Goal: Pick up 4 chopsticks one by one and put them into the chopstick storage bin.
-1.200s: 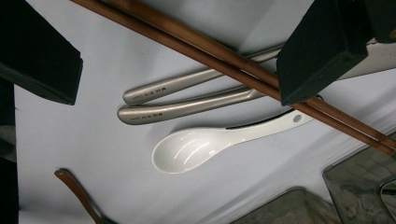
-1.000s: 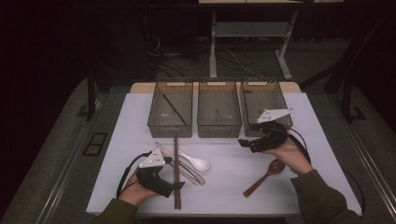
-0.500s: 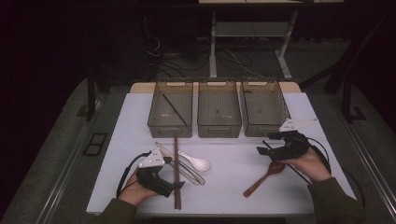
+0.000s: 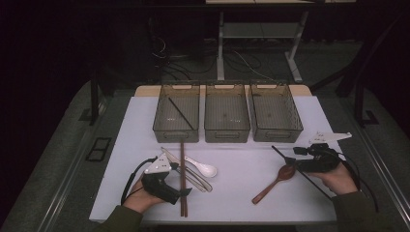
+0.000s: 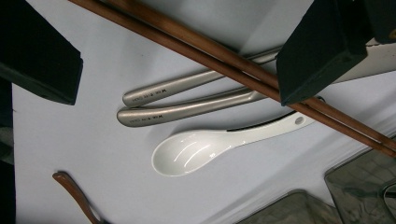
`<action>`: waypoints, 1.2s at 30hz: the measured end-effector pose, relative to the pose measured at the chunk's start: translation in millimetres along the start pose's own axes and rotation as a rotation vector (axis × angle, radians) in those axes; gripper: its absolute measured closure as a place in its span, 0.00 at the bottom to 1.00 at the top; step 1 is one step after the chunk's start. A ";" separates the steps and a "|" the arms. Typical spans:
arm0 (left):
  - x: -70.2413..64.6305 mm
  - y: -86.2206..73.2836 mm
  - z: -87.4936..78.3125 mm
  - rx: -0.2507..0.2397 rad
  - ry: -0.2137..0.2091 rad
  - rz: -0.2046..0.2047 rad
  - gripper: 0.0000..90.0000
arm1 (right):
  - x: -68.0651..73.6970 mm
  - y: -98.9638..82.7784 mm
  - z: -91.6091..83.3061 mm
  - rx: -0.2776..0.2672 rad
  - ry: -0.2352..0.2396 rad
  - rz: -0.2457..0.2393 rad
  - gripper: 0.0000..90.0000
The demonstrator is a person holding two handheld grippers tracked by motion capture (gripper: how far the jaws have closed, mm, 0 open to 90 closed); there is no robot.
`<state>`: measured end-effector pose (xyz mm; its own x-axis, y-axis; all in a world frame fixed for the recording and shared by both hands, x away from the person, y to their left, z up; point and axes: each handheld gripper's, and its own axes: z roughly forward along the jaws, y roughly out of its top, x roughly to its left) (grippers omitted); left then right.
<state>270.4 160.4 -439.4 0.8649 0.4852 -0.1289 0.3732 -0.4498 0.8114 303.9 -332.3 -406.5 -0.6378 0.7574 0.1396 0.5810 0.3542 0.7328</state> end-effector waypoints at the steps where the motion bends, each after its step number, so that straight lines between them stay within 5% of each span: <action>1: 0.0 0.0 0.0 0.000 -0.001 0.000 0.00 | -1.1 -2.4 -0.3 0.006 -0.005 0.005 0.47; 19: 1.1 -0.2 0.1 -0.003 0.000 -0.004 0.00 | -17.4 -42.4 -5.6 0.090 -0.057 0.033 0.83; 26: 0.7 -0.3 0.3 0.000 -0.002 -0.004 0.00 | -18.2 -45.9 2.9 0.137 -0.064 0.010 0.89; 36: 0.6 -0.4 0.9 0.004 -0.005 0.001 0.00 | -16.9 -46.6 5.1 0.134 -0.078 -0.014 0.94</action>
<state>271.1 160.1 -440.4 0.8668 0.4812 -0.1307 0.3736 -0.4532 0.8093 290.2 -358.9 -446.4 -0.6085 0.7901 0.0742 0.6377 0.4312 0.6382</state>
